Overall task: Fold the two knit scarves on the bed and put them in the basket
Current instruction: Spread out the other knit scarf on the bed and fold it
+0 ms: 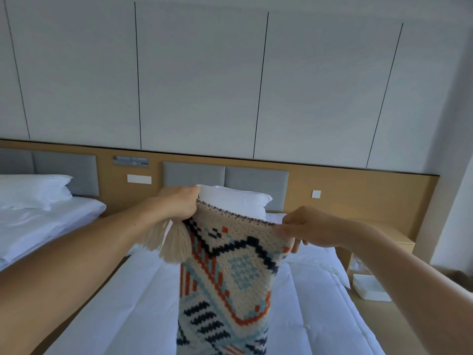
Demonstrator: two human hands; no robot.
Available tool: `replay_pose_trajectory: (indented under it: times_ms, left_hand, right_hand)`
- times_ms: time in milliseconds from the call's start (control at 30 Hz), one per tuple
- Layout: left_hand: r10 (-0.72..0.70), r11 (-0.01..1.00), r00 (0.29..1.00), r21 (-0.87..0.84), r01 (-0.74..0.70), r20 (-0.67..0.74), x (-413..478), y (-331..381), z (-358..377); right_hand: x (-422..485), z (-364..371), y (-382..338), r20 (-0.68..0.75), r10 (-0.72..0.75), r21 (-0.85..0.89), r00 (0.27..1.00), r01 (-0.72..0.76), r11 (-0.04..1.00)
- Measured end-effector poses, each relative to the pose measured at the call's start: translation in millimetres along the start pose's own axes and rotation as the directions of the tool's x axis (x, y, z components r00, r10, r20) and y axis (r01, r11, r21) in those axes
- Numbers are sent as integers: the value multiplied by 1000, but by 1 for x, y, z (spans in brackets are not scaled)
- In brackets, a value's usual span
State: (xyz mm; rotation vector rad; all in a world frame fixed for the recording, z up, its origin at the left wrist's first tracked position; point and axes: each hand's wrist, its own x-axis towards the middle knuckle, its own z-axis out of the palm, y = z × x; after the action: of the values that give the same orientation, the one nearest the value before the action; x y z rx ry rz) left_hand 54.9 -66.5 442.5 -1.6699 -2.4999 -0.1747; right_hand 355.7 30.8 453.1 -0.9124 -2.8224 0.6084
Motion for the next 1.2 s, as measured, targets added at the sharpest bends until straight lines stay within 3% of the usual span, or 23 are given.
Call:
replay_pose_trajectory:
  times_ms: [233, 300, 467, 600, 933, 1100, 1200]
  left_hand:
    - [108, 965, 994, -242, -101, 16, -1, -33, 22]
    - [126, 945, 991, -308, -110, 34, -5, -38, 25]
    - [142, 937, 986, -332, -106, 88, -13, -54, 39]
    - [173, 926, 983, -349, -142, 58, -16, -48, 53]
    - [298, 870, 944, -447, -208, 140, -10, -29, 56]
    - [406, 804, 895, -538, -253, 185, -10, -3, 35]
    - [439, 833, 877, -455, -315, 196, 4, 12, 24]
  right_hand:
    - [0, 18, -26, -81, 4, -214, 997, -21, 977]
    - [3, 22, -30, -116, 33, -202, 993, -56, 978]
    - [-4, 31, -42, 96, 72, -248, 993, -46, 968]
    - [-3, 42, -56, 66, 109, -331, 992, -82, 940]
    - [-33, 50, -36, -82, 246, -183, 966, -257, 949]
    - [-56, 41, -7, -238, 290, -146, 927, -329, 933]
    - [-70, 33, 15, -261, 308, -37, 915, -328, 944]
